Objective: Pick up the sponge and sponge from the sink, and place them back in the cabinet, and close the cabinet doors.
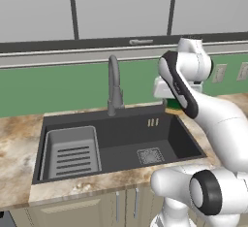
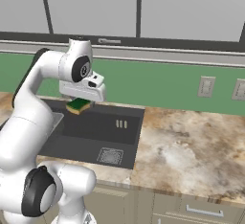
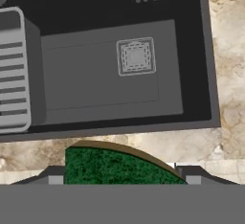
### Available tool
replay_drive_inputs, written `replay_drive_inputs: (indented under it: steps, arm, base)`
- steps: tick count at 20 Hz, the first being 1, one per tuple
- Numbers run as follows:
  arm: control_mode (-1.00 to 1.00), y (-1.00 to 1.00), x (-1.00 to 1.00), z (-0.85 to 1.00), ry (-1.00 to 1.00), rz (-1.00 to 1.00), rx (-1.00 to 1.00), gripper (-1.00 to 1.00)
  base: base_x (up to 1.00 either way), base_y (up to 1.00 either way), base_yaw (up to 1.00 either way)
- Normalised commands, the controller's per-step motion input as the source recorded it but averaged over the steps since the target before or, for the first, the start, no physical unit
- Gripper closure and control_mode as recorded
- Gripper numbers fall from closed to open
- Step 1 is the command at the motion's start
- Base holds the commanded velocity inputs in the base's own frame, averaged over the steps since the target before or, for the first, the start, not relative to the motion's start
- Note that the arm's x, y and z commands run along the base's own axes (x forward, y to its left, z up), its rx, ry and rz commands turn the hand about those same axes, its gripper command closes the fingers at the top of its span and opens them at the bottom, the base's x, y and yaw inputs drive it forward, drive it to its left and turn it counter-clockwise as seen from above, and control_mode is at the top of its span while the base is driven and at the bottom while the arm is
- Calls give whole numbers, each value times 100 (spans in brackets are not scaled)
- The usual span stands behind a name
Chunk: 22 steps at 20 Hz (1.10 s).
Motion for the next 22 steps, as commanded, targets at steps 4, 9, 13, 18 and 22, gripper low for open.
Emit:
replay_drive_inputs:
  steps: [4, 9, 13, 18, 22]
  arm:
    - [-100, 0, -32, 34, 5, 0, 0, 100]
    - [-100, 0, -34, 29, 4, 0, 0, 100]
    - [-100, 0, -36, 21, 2, 0, 0, 100]
    - [-100, 0, -41, 10, 0, 0, 0, 100]
    - [-100, 0, -43, 3, 0, 0, -1, 100]
  base:
    - [0, 0, 0]
    - [0, 0, 0]
    - [0, 0, 0]
    - [0, 0, 0]
    - [0, 0, 0]
